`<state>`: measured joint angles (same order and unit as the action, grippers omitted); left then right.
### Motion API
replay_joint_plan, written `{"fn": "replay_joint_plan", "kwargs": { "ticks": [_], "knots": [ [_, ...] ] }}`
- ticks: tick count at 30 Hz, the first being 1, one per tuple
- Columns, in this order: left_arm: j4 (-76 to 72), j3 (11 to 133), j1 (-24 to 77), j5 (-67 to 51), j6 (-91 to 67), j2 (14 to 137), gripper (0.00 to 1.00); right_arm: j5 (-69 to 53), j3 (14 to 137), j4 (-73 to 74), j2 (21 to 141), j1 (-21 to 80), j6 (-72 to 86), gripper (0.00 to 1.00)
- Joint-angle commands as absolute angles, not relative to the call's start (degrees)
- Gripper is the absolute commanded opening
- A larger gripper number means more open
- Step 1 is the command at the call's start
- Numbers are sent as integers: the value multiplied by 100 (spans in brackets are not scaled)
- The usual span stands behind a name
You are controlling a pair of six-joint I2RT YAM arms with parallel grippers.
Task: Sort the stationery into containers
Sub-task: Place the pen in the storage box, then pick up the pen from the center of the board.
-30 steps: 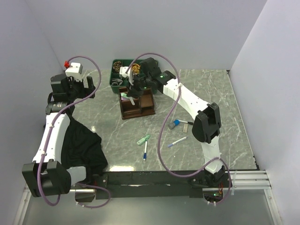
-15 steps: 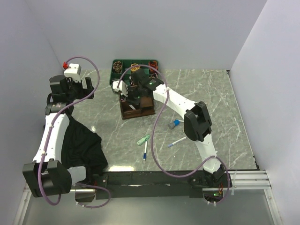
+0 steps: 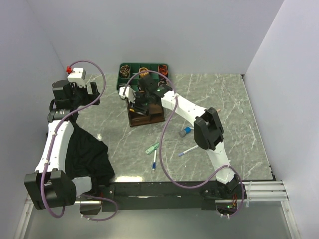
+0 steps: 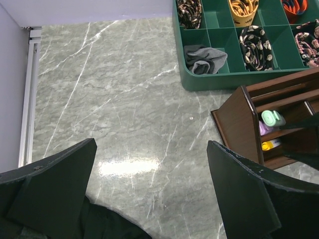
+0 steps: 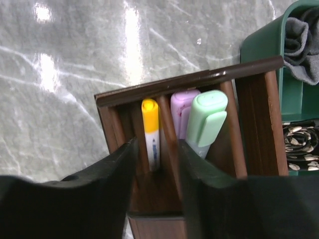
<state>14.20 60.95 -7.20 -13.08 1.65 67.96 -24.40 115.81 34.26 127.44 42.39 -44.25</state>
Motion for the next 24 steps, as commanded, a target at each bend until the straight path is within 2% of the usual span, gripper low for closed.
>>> {"fn": "replay_joint_plan", "kwargs": {
  "ticks": [1,9,14,16,20,21,22,24],
  "knots": [
    [1169,6108,-747,-1459,44,6724,99,-2416,11514,3164,12569,4324,-4307,52],
    [1134,6196,-747,-1425,35,6724,100,-2303,11303,3234,12068,4307,-3982,54],
    [1116,6249,-747,-1011,35,6636,99,-2461,10557,2989,10926,3903,-2818,54],
    [1142,6275,-747,-984,-193,6627,99,-2645,10302,2936,10567,3412,-2183,54],
    [1195,6293,-738,-1221,-718,6671,99,-2646,9644,2883,10240,2218,325,54],
    [1195,6284,-738,-1309,-860,6714,99,-2541,9372,2700,10144,1710,682,54],
    [1213,6293,-738,-1423,-957,6741,100,-2427,8812,2576,9951,1488,955,54],
    [1108,6267,-738,-1844,-1133,6785,100,-2085,8457,2557,9896,1040,1571,52]
  ]
}}
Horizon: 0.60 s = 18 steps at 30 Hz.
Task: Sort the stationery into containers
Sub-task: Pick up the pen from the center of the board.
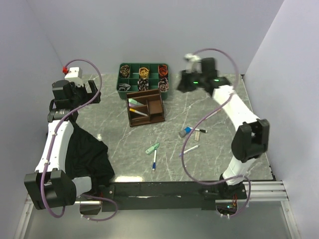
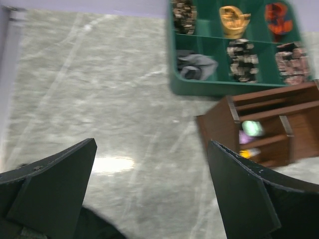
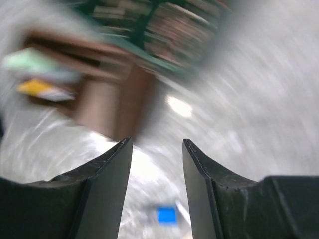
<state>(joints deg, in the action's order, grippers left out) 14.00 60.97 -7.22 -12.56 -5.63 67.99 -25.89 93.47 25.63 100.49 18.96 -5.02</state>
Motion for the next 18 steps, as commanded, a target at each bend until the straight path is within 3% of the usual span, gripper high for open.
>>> {"fn": "replay_joint_plan", "kwargs": {
  "ticks": [1,7,18],
  "knots": [
    [1099,6293,-721,-1933,-1151,6820,99,-1857,8264,2592,9957,637,1973,52],
    [1309,6530,-536,-1872,-941,6987,99,-899,8252,2926,10309,-130,2943,40],
    [1512,6486,-545,-1758,-818,7066,99,851,8850,3778,11091,-228,3998,37]
  ]
}}
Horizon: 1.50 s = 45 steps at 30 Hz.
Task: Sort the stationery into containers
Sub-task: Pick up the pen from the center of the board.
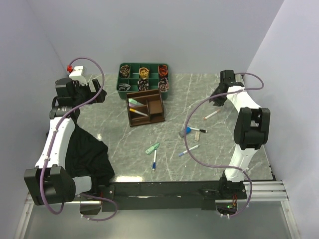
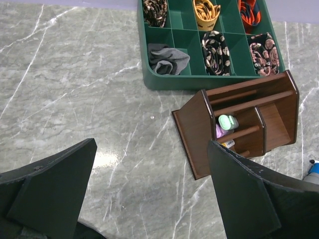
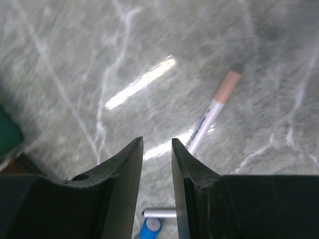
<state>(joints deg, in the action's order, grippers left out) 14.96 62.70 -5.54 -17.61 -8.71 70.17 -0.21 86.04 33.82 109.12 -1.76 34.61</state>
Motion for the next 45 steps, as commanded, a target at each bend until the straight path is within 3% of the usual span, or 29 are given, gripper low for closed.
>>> {"fn": "replay_joint_plan", "kwargs": {
  "ticks": [1,36,42,44,45],
  "knots": [
    [1503,6504,-545,-1758,-791,7093,99,826,8824,3771,11144,-246,4008,37],
    [1380,7400,-229,-1477,-642,8464,99,984,8851,3937,12067,-273,4157,32],
    [1362,7471,-158,-1468,-668,8561,99,993,8806,3920,12155,-246,4070,22],
    [1380,7488,-158,-1468,-668,8569,100,993,8903,3929,12208,-237,3947,13],
    [1371,7497,-141,-1468,-659,8569,99,984,8964,3920,12234,-220,3772,0]
  ]
}}
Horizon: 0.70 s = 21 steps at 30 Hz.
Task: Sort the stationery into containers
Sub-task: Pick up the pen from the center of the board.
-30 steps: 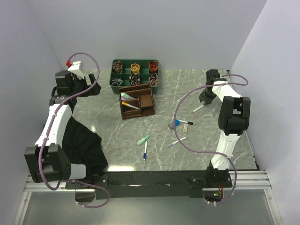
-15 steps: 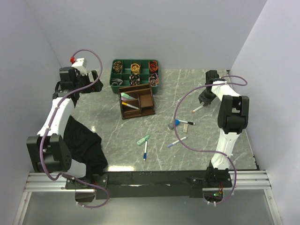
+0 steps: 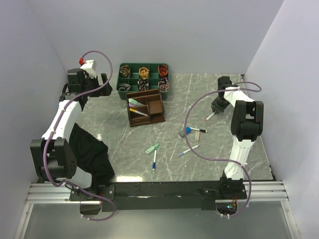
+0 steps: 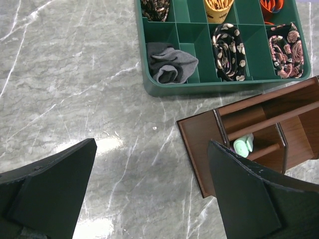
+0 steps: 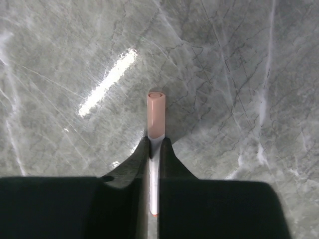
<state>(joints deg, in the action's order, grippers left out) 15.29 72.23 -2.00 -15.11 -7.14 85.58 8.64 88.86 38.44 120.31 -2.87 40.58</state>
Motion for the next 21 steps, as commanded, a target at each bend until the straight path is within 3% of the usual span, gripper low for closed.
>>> {"fn": "replay_joint_plan", "kwargs": {
  "ticks": [1,11,15,21],
  "knots": [
    [1371,7506,-132,-1450,-659,8569,99,932,8982,3903,12226,-220,3649,0],
    [1213,7559,-132,-1468,-686,8359,99,-1027,9237,3183,10804,316,1242,0],
    [1055,7471,-132,-1450,-677,8183,99,-1712,8492,2112,9960,825,-355,0],
    [1099,7348,-141,-1389,-519,7893,99,-2969,7595,538,9054,1414,-1256,0]
  ]
}}
